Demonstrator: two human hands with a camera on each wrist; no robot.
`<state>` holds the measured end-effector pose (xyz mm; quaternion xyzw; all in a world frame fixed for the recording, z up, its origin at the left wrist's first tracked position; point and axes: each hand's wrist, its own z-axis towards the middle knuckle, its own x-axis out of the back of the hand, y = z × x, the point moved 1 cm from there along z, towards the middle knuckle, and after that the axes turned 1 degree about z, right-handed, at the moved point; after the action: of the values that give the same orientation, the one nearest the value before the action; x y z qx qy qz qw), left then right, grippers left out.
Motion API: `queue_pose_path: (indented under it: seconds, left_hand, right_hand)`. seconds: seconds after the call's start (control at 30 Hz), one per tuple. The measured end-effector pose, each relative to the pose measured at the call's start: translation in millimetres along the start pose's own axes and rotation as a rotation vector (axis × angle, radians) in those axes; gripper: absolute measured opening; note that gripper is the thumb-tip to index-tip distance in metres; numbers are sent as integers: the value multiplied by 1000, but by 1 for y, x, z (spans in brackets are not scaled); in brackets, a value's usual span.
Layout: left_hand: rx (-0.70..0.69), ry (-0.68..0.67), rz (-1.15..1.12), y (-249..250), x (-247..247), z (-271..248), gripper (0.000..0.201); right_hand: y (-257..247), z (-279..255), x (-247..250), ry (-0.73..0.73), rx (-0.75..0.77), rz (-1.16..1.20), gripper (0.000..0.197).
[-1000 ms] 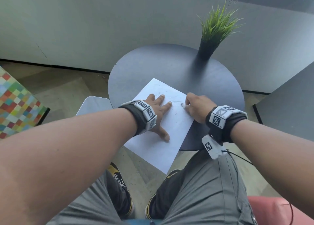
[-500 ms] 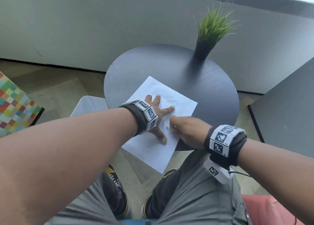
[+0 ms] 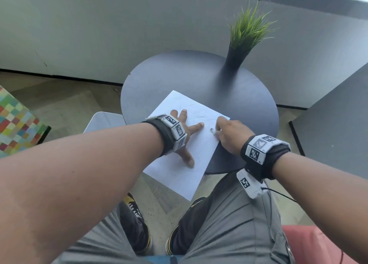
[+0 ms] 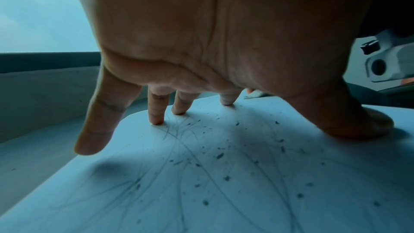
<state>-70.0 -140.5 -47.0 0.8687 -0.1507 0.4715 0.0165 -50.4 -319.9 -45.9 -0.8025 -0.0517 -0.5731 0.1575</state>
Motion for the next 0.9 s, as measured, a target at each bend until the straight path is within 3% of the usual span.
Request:
queue_pose_path:
  seconds: [0.07, 0.17, 0.2, 0.33, 0.4, 0.5, 0.57, 0.7, 0.8, 0.9]
  left_hand:
    - [-1, 3, 0, -1, 0, 1, 138]
    - [-1, 1, 10, -1, -1, 1, 138]
    - [-3, 0, 12, -1, -1, 0, 138]
    - [-11, 8, 6, 0, 0, -3, 135]
    - [-11, 3, -2, -1, 0, -3, 134]
    - [-38, -6, -47, -4, -2, -5, 129]
    - [-59, 0, -71, -5, -1, -7, 114]
    - [-127, 127, -30, -6, 3, -5, 86]
    - [-155, 202, -14, -7, 2, -2, 91]
    - [-141, 160, -14, -8, -3, 0, 113]
  right_hand:
    - [-11, -6, -6, 6, 68, -26, 22]
    - [-36, -32, -25, -149, 352, -27, 17]
    - [-33, -32, -23, -168, 367, -15, 14]
    - [3, 0, 3, -55, 53, 77, 21]
    - [12, 9, 6, -34, -9, 83, 23]
    - [12, 13, 4, -59, -9, 71, 24]
    - [11, 13, 2, -82, 3, 78, 24]
    - [1, 4, -4, -124, 130, 19, 24]
    - [-15, -3, -4, -212, 284, -37, 23]
    - [-13, 12, -1, -122, 249, -21, 24]
